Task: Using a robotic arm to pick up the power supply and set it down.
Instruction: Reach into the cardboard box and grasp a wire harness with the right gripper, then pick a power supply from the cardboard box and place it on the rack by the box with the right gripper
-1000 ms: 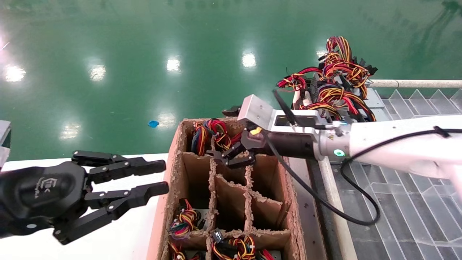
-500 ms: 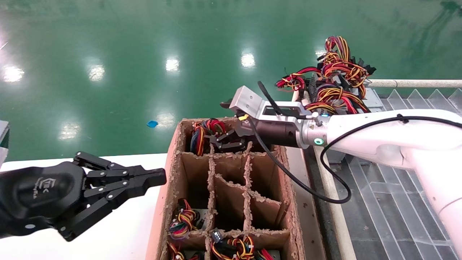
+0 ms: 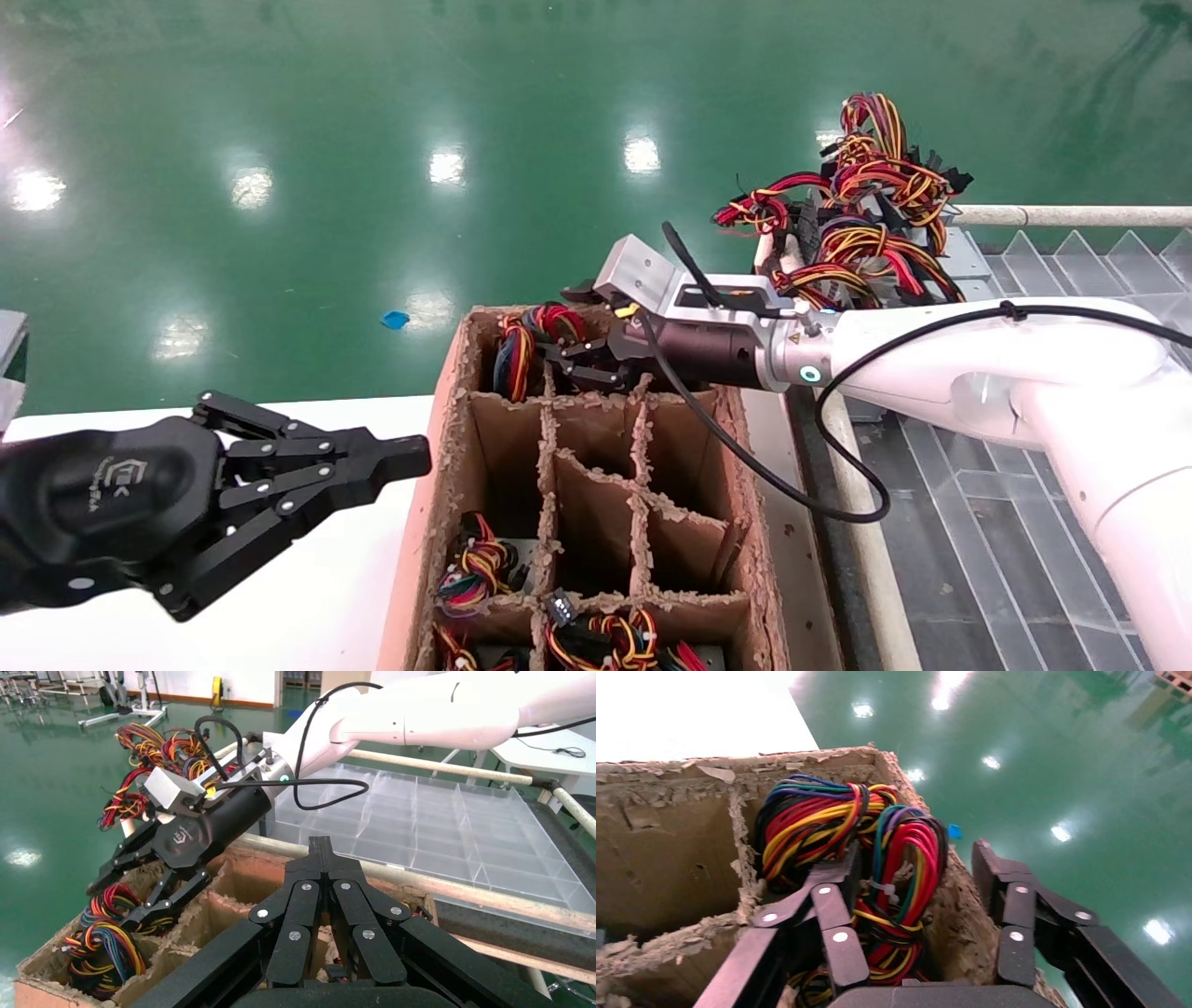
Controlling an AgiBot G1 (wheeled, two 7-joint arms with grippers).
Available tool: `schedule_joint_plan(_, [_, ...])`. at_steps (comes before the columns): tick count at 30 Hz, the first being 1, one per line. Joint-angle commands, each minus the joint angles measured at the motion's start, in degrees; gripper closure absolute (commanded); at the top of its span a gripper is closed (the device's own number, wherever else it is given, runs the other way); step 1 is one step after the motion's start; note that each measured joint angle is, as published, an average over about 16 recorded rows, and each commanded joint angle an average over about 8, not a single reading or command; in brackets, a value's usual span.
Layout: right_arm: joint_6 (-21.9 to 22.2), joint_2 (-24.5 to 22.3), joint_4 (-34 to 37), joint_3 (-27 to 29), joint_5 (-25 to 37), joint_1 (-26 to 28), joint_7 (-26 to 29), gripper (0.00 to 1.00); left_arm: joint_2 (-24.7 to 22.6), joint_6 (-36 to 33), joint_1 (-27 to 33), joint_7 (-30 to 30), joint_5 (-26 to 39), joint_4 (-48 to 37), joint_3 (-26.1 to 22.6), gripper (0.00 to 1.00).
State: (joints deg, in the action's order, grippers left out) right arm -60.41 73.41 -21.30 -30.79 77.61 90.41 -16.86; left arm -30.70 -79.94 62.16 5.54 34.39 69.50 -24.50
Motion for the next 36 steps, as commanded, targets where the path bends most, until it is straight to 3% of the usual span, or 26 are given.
schedule_joint_plan(1, [-0.33,0.43,1.40,-0.01,-0.05,0.39,-0.83,1.00,0.00,0.00,0.00,0.00,0.00,0.00,0.00,1.00])
schedule_joint_plan(11, [-1.57,0.55,4.14,-0.47,0.56,1.93,-2.69,1.00,0.00,0.00,0.00,0.00,0.00,0.00,0.00,1.00])
schedule_joint_plan(24, [-3.05,-1.02,2.57,-0.21,0.15,2.02,-3.19,1.00,0.00,0.00,0.00,0.00,0.00,0.00,0.00,1.00])
schedule_joint_plan(31, [-4.26,-3.04,-1.50,1.14,-1.74,1.72,-3.57,1.00,0.00,0.00,0.00,0.00,0.00,0.00,0.00,1.00])
schedule_joint_plan(36, [-6.08,-5.94,-8.84,2.24,-3.25,2.07,-2.23,1.00,0.00,0.00,0.00,0.00,0.00,0.00,0.00,1.00])
